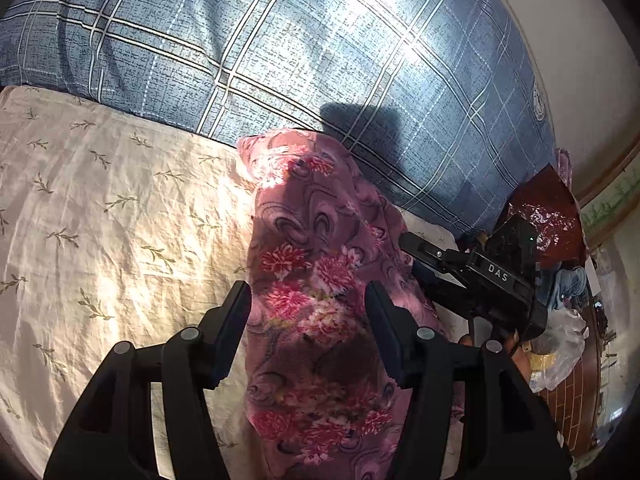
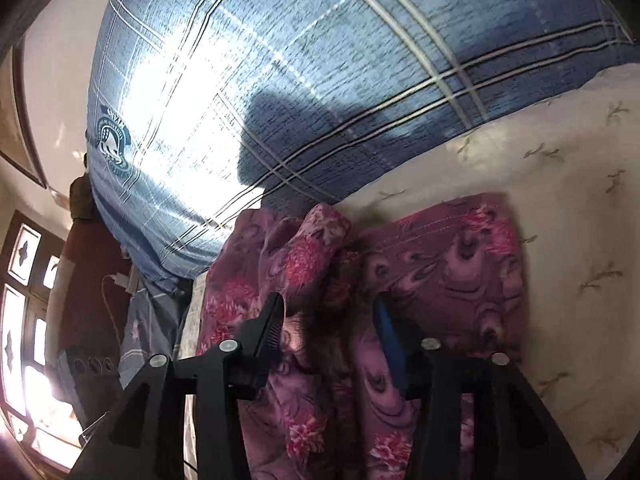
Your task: Fold small clothes
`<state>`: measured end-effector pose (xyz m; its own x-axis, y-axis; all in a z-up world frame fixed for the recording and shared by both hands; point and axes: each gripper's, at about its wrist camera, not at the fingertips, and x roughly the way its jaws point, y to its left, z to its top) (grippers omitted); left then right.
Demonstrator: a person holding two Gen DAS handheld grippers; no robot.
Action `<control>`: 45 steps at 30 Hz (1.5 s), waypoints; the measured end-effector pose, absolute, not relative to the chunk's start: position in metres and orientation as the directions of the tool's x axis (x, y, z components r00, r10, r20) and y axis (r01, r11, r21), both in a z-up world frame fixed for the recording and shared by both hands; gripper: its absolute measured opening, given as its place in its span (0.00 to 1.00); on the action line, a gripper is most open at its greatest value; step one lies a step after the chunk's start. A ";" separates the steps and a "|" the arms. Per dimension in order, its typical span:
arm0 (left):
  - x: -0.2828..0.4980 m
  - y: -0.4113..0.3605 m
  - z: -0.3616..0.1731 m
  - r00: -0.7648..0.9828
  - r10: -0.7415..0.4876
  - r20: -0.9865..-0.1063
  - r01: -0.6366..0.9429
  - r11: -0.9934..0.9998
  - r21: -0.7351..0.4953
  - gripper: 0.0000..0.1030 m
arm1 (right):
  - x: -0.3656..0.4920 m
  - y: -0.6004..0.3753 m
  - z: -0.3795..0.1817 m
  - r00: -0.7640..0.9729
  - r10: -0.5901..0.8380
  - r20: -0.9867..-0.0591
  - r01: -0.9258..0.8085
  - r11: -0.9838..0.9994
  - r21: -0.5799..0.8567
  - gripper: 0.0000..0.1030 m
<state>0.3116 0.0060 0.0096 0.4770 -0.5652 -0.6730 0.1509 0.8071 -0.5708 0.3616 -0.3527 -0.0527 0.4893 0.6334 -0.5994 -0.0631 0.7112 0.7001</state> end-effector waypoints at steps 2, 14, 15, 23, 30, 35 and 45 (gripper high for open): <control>0.316 0.006 0.002 0.465 -0.578 -0.671 0.136 0.796 -0.590 0.56 | 0.365 -0.334 -0.053 0.452 0.641 -0.620 -0.133 0.736 0.664 0.48; 0.311 -0.003 -0.001 0.471 -0.560 -0.681 0.145 0.811 -0.567 0.68 | 0.326 -0.397 -0.008 0.643 0.498 -0.581 -0.087 0.802 0.591 0.13; 0.312 -0.008 -0.005 0.456 -0.553 -0.697 0.145 0.819 -0.555 0.68 | 0.330 -0.403 -0.020 0.636 0.472 -0.610 -0.050 0.814 0.579 0.13; 0.310 -0.014 -0.009 0.421 -0.530 -0.736 0.155 0.842 -0.517 0.68 | 0.312 -0.440 -0.049 0.635 0.542 -0.550 0.088 0.657 0.749 0.31; 0.281 -0.015 0.008 0.426 -0.493 -0.759 0.179 0.868 -0.463 0.68 | 0.247 -0.423 -0.057 0.570 0.622 -0.537 0.026 0.640 0.768 0.42; 0.247 -0.026 0.001 0.382 -0.434 -0.816 0.192 0.901 -0.389 0.69 | 0.228 -0.403 -0.015 0.622 0.594 -0.511 -0.148 0.730 0.667 0.09; 0.219 -0.019 0.020 0.371 -0.410 -0.833 0.199 0.912 -0.360 0.70 | 0.207 -0.404 -0.012 0.649 0.421 -0.634 -0.054 0.856 0.514 0.26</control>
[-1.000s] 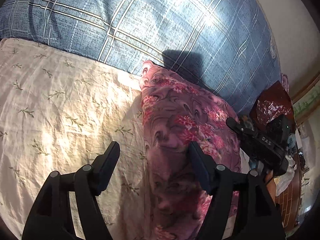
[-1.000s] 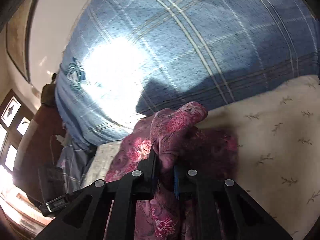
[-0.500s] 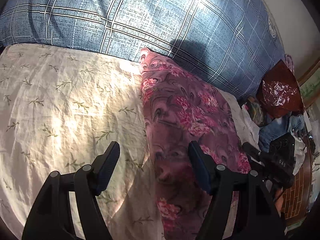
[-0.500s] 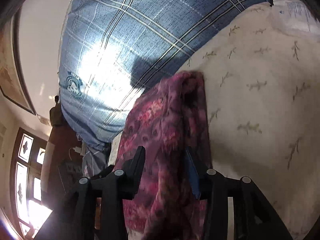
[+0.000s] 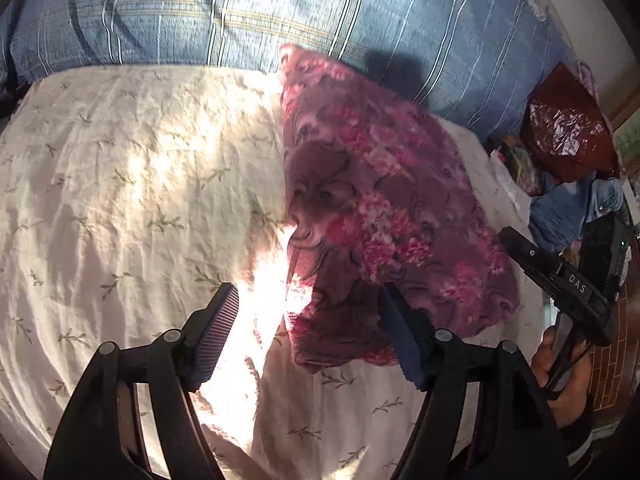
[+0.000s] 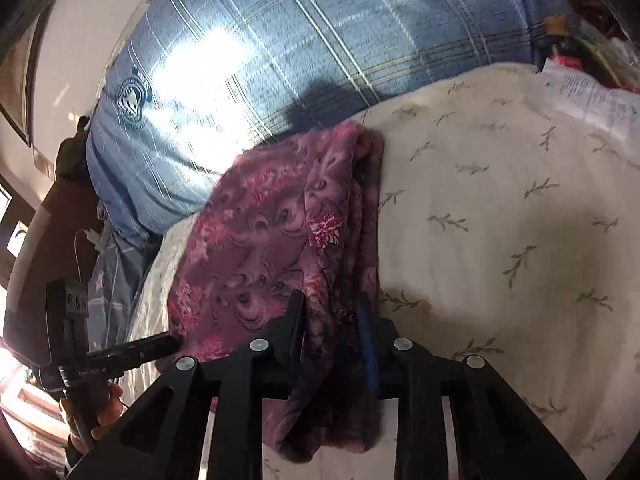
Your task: Fold small clothes
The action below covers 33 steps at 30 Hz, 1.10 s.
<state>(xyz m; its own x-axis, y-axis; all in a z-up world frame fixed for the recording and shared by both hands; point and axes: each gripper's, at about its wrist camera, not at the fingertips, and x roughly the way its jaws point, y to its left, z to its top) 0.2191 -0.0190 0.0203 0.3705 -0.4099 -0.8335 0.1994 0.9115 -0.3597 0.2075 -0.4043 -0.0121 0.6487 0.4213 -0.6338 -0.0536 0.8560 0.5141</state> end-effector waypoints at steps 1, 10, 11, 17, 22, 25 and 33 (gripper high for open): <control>0.216 -0.018 0.032 0.398 -0.428 -0.812 0.212 0.904 -0.372 0.70 | 0.199 -0.400 0.002 0.681 0.452 -0.576 -0.120 0.845 0.521 0.26; 0.206 -0.066 -0.022 0.376 -0.361 -0.853 0.290 0.920 -0.262 0.75 | 0.176 -0.378 -0.070 0.635 0.465 -0.617 -0.141 0.855 0.499 0.08; 0.200 -0.070 -0.018 0.393 -0.340 -0.854 0.328 0.920 -0.215 0.75 | 0.175 -0.385 -0.072 0.639 0.493 -0.590 -0.124 0.823 0.554 0.09; 0.226 -0.042 0.029 0.360 -0.530 -0.768 0.314 0.844 -0.436 0.74 | 0.205 -0.406 -0.019 0.699 0.483 -0.527 -0.124 0.808 0.576 0.29; 0.305 -0.059 0.040 0.392 -0.502 -0.771 0.261 0.864 -0.430 0.74 | 0.273 -0.396 0.006 0.731 0.426 -0.532 -0.114 0.846 0.520 0.32; 0.343 -0.077 0.018 0.376 -0.461 -0.804 0.202 0.887 -0.414 0.74 | 0.300 -0.387 -0.008 0.710 0.408 -0.574 -0.095 0.863 0.496 0.32; 0.362 -0.089 -0.036 0.408 -0.330 -0.851 0.145 0.944 -0.296 0.84 | 0.325 -0.389 -0.064 0.635 0.383 -0.671 -0.036 0.882 0.470 0.30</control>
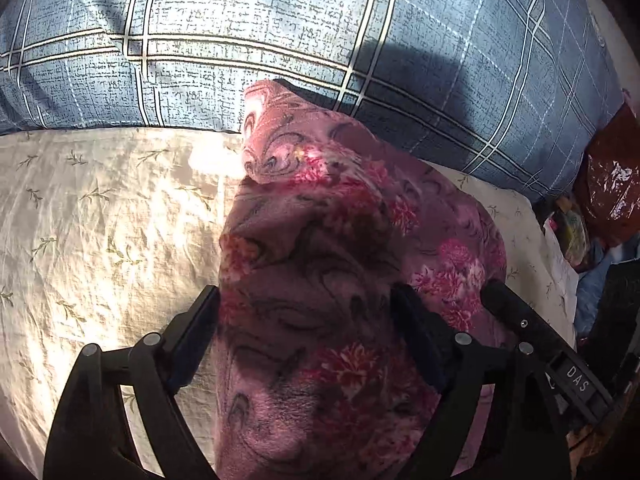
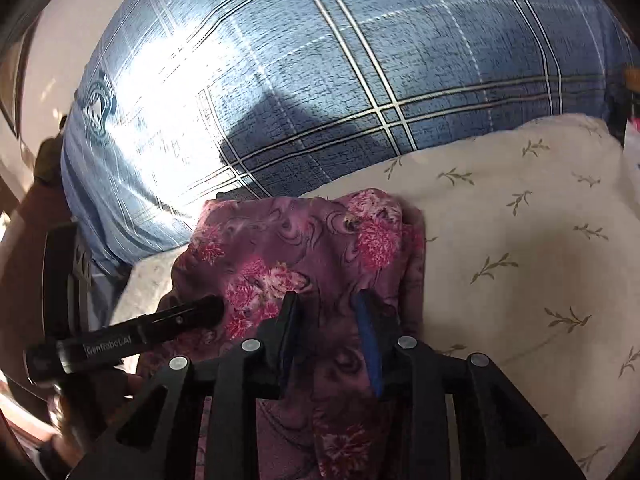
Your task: Fold small clothes
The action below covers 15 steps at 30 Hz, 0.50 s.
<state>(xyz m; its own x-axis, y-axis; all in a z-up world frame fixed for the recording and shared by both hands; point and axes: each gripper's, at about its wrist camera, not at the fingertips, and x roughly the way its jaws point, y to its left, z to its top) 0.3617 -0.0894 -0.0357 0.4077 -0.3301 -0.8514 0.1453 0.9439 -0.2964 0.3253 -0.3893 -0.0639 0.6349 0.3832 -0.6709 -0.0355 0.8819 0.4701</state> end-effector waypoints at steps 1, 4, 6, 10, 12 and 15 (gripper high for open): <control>0.361 -0.089 -0.036 0.411 -0.328 -0.851 0.146 0.945 -0.293 0.84 | 0.324 -0.391 -0.065 0.636 0.393 -0.664 -0.036 0.875 0.483 0.30; 0.361 -0.088 -0.039 0.409 -0.335 -0.849 0.139 0.942 -0.305 0.84 | 0.323 -0.393 -0.067 0.636 0.397 -0.662 -0.033 0.871 0.490 0.30; 0.361 -0.088 -0.040 0.412 -0.325 -0.851 0.136 0.946 -0.295 0.84 | 0.323 -0.392 -0.064 0.635 0.390 -0.666 -0.032 0.875 0.483 0.30; 0.349 -0.089 -0.039 0.412 -0.312 -0.856 0.123 0.950 -0.287 0.84 | 0.321 -0.385 -0.052 0.642 0.331 -0.692 -0.020 0.909 0.417 0.30; 0.347 -0.089 -0.037 0.409 -0.310 -0.858 0.116 0.950 -0.288 0.84 | 0.308 -0.377 -0.041 0.662 0.307 -0.684 -0.046 0.927 0.371 0.33; 0.335 -0.083 -0.033 0.405 -0.304 -0.862 0.111 0.953 -0.284 0.84 | 0.279 -0.371 -0.031 0.680 0.352 -0.643 -0.103 0.914 0.391 0.34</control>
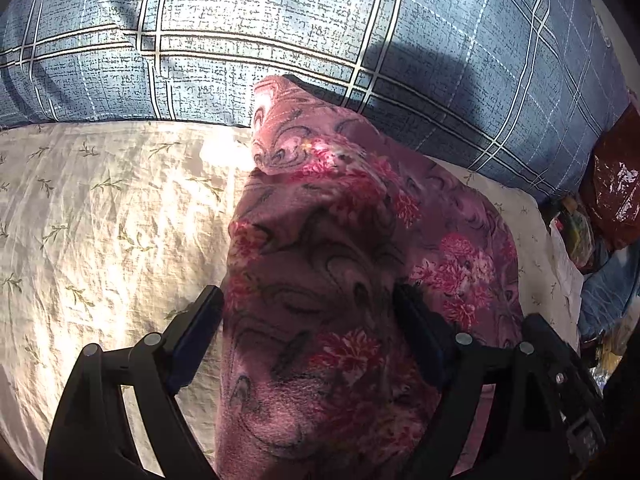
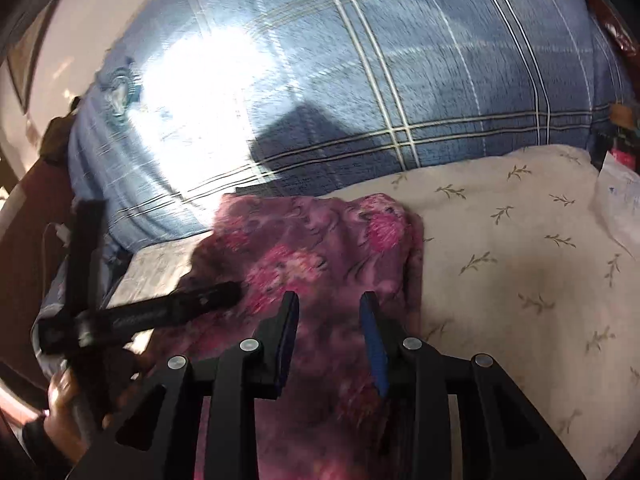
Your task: Fold small clothes
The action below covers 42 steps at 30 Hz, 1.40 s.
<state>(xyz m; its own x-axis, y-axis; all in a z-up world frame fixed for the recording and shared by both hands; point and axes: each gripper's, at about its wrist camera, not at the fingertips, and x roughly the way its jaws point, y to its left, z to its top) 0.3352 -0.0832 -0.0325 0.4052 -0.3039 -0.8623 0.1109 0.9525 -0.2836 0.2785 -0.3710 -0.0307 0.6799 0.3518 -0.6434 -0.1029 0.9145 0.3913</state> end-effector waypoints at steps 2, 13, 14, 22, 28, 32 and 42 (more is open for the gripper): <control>0.330 -0.081 -0.030 0.395 -0.294 -0.870 0.099 0.955 -0.278 0.84 | 0.260 -0.368 -0.030 0.683 0.386 -0.620 -0.129 0.899 0.419 0.36; 0.222 -0.008 -0.014 0.354 -0.436 -0.827 0.105 0.897 -0.429 0.84 | 0.224 -0.352 -0.026 0.688 0.394 -0.609 -0.180 0.906 0.383 0.51; 0.211 -0.010 -0.025 0.332 -0.429 -0.840 0.120 0.903 -0.413 0.84 | 0.217 -0.351 -0.029 0.682 0.416 -0.602 -0.192 0.895 0.402 0.51; 0.203 -0.008 -0.010 0.361 -0.467 -0.807 0.207 0.884 -0.419 0.84 | 0.217 -0.357 -0.018 0.659 0.410 -0.630 -0.196 0.903 0.382 0.50; 0.300 -0.003 0.015 0.356 -0.479 -0.802 0.116 0.875 -0.471 0.84 | 0.294 -0.420 -0.022 0.681 0.373 -0.631 0.071 0.823 0.563 0.53; 0.349 -0.028 -0.008 0.265 -0.484 -0.834 0.057 0.871 -0.488 0.84 | 0.347 -0.421 -0.053 0.622 0.402 -0.672 0.153 0.779 0.609 0.38; 0.378 -0.060 -0.036 0.271 -0.411 -0.870 0.076 0.910 -0.407 0.68 | 0.367 -0.416 -0.070 0.584 0.377 -0.719 0.096 0.847 0.522 0.10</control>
<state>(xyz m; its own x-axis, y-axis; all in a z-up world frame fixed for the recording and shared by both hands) 0.3776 -0.0603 -0.0357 0.2712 -0.4114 -0.8702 0.0761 0.9104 -0.4067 0.3666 -0.4164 -0.0697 0.5837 0.3772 -0.7191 0.0960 0.8473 0.5224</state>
